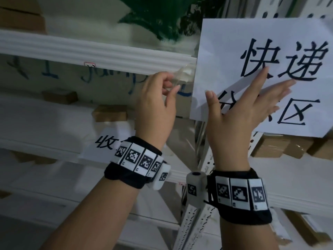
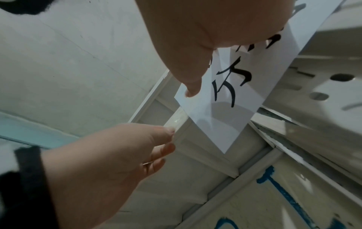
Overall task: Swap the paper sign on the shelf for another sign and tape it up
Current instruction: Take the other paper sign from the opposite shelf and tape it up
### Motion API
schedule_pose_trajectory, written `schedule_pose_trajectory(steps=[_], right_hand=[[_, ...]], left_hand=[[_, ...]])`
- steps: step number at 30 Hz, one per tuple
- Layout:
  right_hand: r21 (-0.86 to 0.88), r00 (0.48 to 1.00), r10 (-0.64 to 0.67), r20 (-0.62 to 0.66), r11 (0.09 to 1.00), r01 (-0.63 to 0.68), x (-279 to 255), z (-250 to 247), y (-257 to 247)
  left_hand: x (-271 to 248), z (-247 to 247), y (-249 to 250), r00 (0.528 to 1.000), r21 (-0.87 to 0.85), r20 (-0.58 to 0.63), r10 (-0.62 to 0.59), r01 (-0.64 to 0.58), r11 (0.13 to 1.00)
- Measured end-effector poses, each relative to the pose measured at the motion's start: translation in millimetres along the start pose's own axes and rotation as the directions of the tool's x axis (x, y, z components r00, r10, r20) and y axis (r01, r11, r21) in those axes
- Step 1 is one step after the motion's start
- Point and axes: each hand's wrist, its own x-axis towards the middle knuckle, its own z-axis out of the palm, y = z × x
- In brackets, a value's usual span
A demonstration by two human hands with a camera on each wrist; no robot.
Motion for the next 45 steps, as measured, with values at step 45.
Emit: schedule_pose_trajectory(steps=[45], right_hand=[[-0.127, 0.978, -0.183, 0.097, 0.973, 0.194, -9.0, 25.8, -30.4]], left_hand=[[46.7, -30.5, -43.4, 0.904, -0.115, -0.022, 0.428, -0.427, 0.897]])
